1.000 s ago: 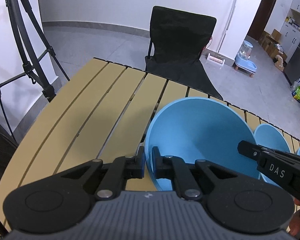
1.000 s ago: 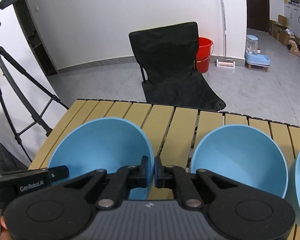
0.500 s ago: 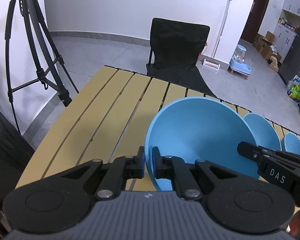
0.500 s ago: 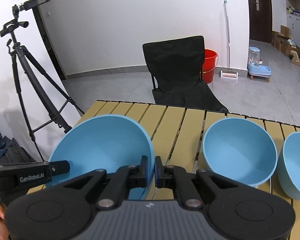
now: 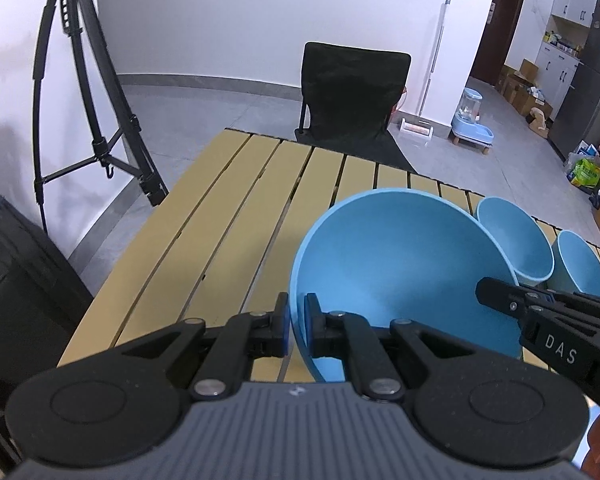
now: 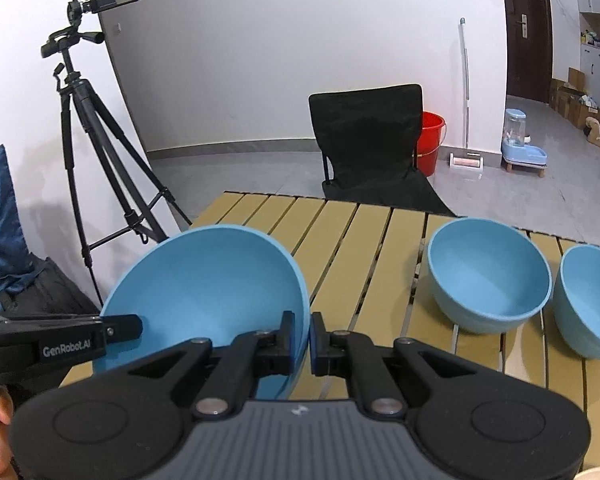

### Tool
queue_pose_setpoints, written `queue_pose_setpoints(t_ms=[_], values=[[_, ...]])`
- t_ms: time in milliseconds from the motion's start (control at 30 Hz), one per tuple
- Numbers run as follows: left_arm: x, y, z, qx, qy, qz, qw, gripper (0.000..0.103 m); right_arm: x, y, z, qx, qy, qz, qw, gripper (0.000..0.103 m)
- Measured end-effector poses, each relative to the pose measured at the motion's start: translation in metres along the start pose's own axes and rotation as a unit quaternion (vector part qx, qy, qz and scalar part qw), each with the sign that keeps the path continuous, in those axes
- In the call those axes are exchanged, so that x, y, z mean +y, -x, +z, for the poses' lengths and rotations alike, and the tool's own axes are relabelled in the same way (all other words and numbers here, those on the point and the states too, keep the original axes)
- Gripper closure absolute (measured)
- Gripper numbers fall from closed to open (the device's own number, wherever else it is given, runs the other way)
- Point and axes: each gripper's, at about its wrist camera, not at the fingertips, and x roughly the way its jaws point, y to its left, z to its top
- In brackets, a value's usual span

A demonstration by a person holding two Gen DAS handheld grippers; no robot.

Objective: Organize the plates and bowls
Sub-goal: 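Lift the blue bowl with both grippers and carry it toward the plate stack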

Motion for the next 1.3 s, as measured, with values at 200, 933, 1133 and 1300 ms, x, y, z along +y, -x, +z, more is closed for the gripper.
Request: queue_pose_setpoints(t_ms=[200, 933, 1133, 1300], values=[[0.014, 0.002, -0.019, 0.014, 0.008, 0.003, 0.9999, 0.095, 0.01, 0.001, -0.018, 0.007, -0.001, 0.009, 1.0, 0.096], [0.037, -0.008, -0.088, 0.02, 0.028, 0.004, 0.9994, 0.095, 0.023, -0.005, -0.087, 0.032, 0.009, 0.022, 0.999, 0.095], [0.046, -0.016, -0.098, 0.029, 0.039, 0.007, 0.9988, 0.095, 0.027, -0.008, -0.099, 0.035, 0.02, 0.033, 0.999, 0.093], [0.05, -0.019, -0.101, 0.031, 0.039, 0.014, 0.9986, 0.095, 0.033, -0.009, -0.102, 0.032, 0.029, 0.04, 0.998, 0.093]])
